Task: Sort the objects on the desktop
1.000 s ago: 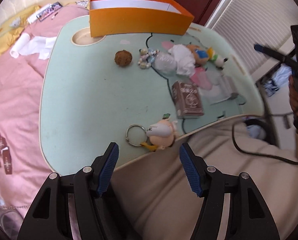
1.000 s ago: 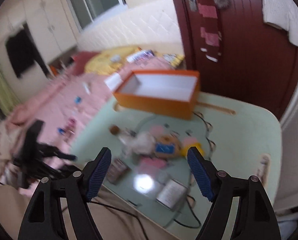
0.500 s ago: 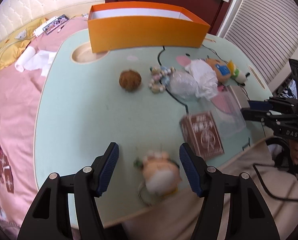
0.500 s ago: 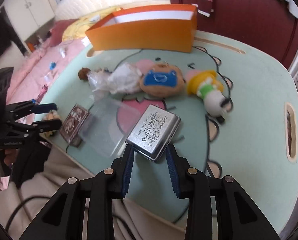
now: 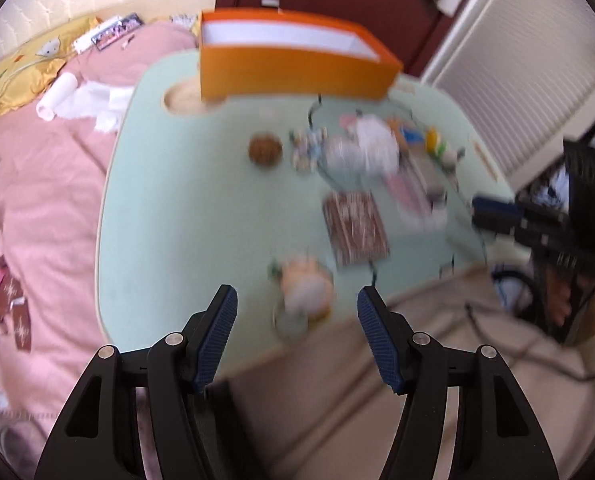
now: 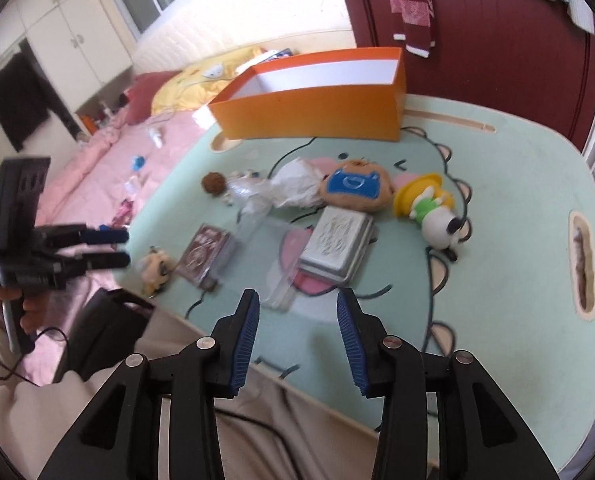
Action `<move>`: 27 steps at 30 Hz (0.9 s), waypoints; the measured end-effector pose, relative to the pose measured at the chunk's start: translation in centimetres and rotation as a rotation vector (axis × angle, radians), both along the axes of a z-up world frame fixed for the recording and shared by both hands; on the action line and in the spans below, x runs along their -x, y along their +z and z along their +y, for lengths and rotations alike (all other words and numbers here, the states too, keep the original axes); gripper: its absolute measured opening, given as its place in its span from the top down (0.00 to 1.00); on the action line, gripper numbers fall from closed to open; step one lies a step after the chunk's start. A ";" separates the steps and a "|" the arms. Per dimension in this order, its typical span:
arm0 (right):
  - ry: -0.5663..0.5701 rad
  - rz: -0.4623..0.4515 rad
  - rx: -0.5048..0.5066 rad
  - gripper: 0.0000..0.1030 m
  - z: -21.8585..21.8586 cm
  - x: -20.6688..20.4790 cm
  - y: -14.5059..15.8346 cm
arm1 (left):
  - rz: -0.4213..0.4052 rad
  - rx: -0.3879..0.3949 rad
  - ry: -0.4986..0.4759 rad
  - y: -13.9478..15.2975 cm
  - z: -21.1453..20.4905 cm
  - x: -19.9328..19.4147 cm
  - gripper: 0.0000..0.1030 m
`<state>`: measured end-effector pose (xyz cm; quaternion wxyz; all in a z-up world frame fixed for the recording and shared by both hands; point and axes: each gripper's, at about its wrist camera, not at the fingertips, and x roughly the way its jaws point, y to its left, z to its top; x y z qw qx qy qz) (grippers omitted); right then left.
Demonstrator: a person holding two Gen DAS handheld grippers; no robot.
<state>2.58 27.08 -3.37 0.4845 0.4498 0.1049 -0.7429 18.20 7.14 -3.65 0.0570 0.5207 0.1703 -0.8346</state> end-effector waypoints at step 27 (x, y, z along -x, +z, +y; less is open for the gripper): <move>-0.241 0.051 -0.165 0.47 -1.6 -0.9 -2.2 | 0.072 0.073 0.261 -1.5 0.8 3.2 0.28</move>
